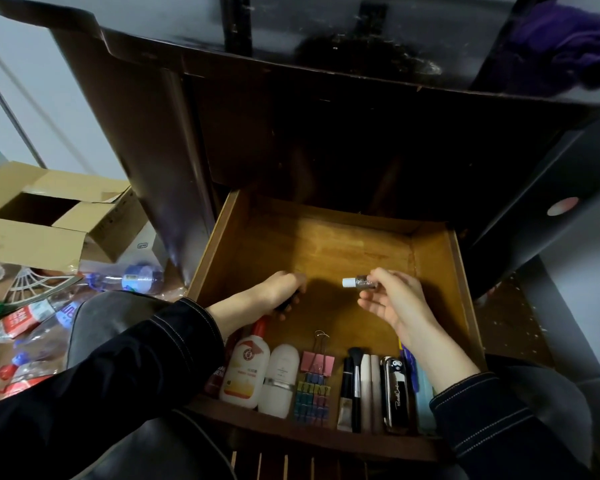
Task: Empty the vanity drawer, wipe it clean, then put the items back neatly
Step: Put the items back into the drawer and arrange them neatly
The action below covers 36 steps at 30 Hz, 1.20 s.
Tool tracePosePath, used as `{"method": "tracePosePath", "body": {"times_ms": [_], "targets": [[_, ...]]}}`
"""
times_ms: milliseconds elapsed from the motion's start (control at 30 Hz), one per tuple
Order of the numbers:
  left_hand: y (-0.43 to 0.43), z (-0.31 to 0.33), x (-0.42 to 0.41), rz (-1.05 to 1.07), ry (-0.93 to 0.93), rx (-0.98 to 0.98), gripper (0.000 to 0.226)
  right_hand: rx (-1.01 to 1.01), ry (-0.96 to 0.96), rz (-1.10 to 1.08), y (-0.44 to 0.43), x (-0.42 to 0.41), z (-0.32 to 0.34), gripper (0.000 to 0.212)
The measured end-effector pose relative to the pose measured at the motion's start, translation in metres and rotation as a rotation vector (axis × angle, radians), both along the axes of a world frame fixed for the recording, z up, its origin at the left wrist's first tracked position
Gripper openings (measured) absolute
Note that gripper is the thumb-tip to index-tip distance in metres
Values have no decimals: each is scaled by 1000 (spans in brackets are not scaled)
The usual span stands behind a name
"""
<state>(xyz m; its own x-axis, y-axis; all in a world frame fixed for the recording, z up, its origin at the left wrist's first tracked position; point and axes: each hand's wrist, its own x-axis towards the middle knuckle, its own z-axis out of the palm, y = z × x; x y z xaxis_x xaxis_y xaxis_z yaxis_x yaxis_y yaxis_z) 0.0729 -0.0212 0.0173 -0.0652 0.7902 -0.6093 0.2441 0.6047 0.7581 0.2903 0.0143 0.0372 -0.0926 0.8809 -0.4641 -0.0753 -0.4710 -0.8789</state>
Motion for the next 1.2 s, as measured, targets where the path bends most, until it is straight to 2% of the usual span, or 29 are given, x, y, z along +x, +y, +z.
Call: {"method": "tracePosePath", "body": {"times_ms": [67, 100, 167, 267, 367, 433, 600, 800, 933, 1033, 1100, 1200], "targets": [[-1, -2, 7, -182, 153, 88, 14, 112, -154, 56, 5, 7, 2, 13], [-3, -2, 11, -300, 278, 169, 21, 206, -304, 114, 7, 12, 2, 11], [-5, -1, 22, -485, 505, 353, 50, 398, -574, 208, 11, 20, 2, 10], [-6, 3, 49, -596, 554, 544, 61, 546, -771, 243, 18, 36, 0, 15], [-3, -1, 77, -676, 564, 564, 60, 664, -980, 275, 25, 46, -1, 16], [0, -8, 89, -719, 582, 562, 60, 672, -1034, 311, 27, 47, -1, 15], [9, -21, 102, -719, 614, 582, 58, 621, -958, 311, 25, 39, 0, 14], [12, -27, 106, -676, 607, 552, 65, 653, -960, 248, 21, 37, 1, 12], [11, -24, 102, -575, 464, 542, 50, 646, -924, 209, 19, 36, 1, 13], [16, -12, 93, -329, 390, 476, 29, 625, -892, 195, 18, 36, -1, 14], [20, -1, 81, -111, 195, 376, 23, 578, -777, 174, 18, 34, -1, 14], [18, 13, 64, 119, -365, 116, 28, 375, -359, 164, 15, 25, 4, 15]]}}
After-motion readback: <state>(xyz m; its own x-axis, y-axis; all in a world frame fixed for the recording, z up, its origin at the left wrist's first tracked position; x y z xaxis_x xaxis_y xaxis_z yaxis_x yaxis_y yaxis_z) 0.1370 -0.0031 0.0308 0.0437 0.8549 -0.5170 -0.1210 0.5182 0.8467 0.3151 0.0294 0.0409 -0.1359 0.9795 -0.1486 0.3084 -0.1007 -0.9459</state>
